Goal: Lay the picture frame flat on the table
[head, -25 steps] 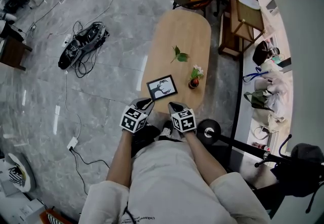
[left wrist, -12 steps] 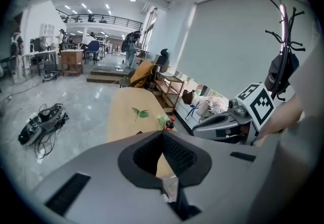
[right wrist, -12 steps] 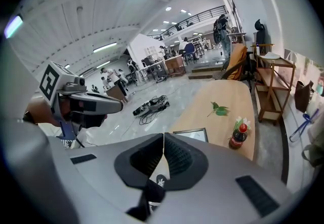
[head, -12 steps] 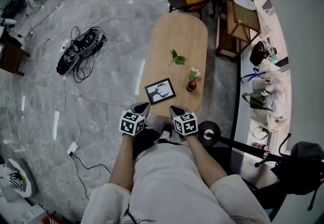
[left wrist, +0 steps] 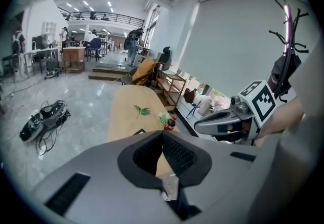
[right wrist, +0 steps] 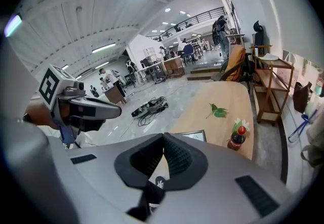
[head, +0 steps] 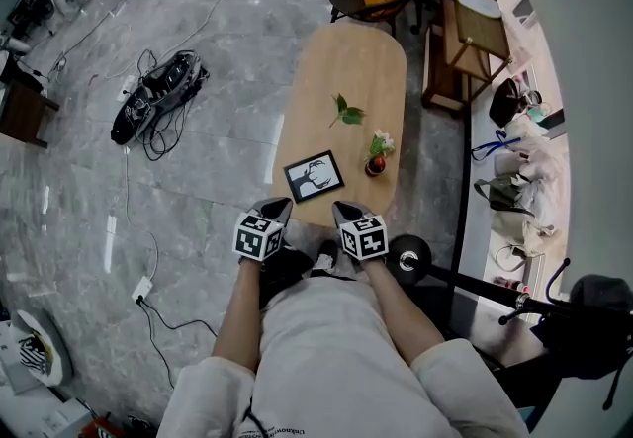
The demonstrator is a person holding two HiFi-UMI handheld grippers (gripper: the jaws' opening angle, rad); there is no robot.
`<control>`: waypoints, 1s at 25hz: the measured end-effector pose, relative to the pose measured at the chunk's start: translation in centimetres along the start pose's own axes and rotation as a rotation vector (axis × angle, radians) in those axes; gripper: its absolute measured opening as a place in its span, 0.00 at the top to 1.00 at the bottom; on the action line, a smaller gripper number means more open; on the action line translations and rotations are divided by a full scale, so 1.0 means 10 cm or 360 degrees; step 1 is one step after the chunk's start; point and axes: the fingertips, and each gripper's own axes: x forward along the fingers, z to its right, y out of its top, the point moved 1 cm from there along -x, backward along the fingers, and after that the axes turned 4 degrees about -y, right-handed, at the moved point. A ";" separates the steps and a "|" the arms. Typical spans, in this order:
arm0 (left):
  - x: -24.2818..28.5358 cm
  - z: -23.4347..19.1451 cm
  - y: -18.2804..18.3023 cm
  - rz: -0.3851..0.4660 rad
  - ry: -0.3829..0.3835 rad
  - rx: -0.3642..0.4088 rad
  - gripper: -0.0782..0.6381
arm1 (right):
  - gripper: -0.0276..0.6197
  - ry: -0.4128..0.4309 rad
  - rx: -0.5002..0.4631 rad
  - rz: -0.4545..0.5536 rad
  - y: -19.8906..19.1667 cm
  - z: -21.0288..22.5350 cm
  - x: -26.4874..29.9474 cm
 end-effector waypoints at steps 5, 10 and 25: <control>0.04 0.06 0.01 -0.0021 -0.0019 0.0023 0.86 | 0.91 0.0000 -0.0001 0.0010 0.01 0.02 -0.04; 0.05 0.06 0.01 -0.0025 -0.0023 0.0029 0.86 | 0.91 -0.0003 0.0008 0.0011 0.02 0.04 -0.04; -0.02 -0.05 0.08 0.0032 0.0065 0.0034 0.86 | 0.91 0.0007 -0.0097 0.0015 0.04 -0.04 -0.01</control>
